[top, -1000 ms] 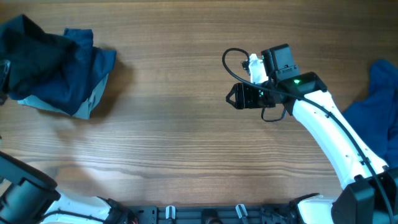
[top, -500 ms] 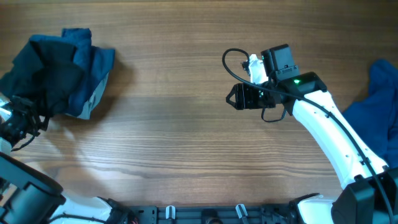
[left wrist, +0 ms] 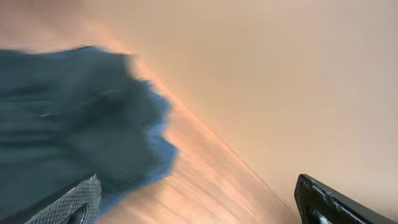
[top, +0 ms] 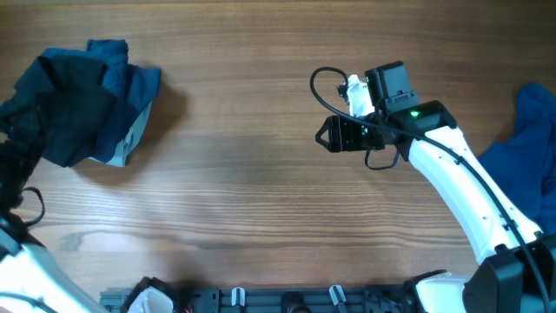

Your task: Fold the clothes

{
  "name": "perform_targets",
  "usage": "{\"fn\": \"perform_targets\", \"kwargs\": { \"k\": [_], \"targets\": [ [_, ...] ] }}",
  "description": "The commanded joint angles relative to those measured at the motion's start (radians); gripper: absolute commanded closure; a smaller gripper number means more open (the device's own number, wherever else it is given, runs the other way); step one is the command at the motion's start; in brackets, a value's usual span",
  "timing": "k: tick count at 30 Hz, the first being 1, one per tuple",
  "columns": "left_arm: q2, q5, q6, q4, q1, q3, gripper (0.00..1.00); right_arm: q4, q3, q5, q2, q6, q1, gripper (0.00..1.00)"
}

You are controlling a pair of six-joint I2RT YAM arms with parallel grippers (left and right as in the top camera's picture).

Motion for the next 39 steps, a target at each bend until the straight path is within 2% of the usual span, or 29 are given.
{"fn": "perform_targets", "kwargs": {
  "k": [1, 4, 6, 7, 9, 10, 12, 14, 18, 28, 30, 33, 39],
  "targets": [
    [-0.027, 0.121, 0.109, -0.07, -0.152, 0.114, 0.0, 0.02, 0.045, -0.013, -0.039, -0.015, 0.001, 0.41],
    [0.0, 0.12, 0.153, -0.098, -0.403, 0.228, 0.01, 0.057, 0.088, 0.013, -0.133, -0.013, 0.0, 0.41],
    [0.018, 0.014, 0.224, -0.181, -0.542, 0.309, 0.01, 0.07, 0.118, 0.023, -0.201, -0.013, 0.0, 0.4],
    [0.028, -0.101, 0.259, -0.246, -0.618, 0.356, 0.0, 0.071, 0.146, 0.064, -0.262, -0.013, 0.0, 0.39],
    [0.059, -0.501, 0.278, -0.381, -0.833, 0.457, 0.01, 0.077, 0.175, 0.18, -0.37, -0.013, 0.001, 0.3],
    [0.07, -0.629, 0.279, -0.419, -0.921, 0.483, 0.01, 0.089, 0.177, 0.244, -0.425, -0.013, 0.001, 0.24],
    [0.077, -0.795, 0.279, -0.464, -1.072, 0.495, 0.0, 0.097, 0.177, 0.303, -0.525, -0.013, 0.001, 0.1],
    [0.078, -0.901, 0.278, -0.533, -1.204, 0.495, 0.0, 0.082, 0.177, 0.304, -0.608, -0.013, 0.001, 0.01],
    [0.095, -0.954, 0.275, -0.607, -1.302, 0.495, 0.0, 0.007, 0.177, 0.304, -0.692, -0.014, 0.001, 0.0],
    [0.166, -0.953, 0.275, -0.614, -1.31, 0.495, 0.0, -0.15, 0.169, 0.304, -0.678, -0.008, 0.001, 0.0],
    [0.171, -0.953, 0.275, -0.614, -1.31, 0.495, 0.0, -0.148, 0.169, 0.304, -0.671, 0.074, 0.001, 0.0],
    [0.172, -0.953, 0.275, -0.614, -1.31, 0.495, 0.0, -0.155, 0.169, 0.306, -0.655, 0.336, 0.001, 0.01],
    [0.172, -0.953, 0.275, -0.614, -1.31, 0.495, 0.0, -0.165, 0.169, 0.451, -0.661, 0.323, 0.001, 0.0]
  ]
}}
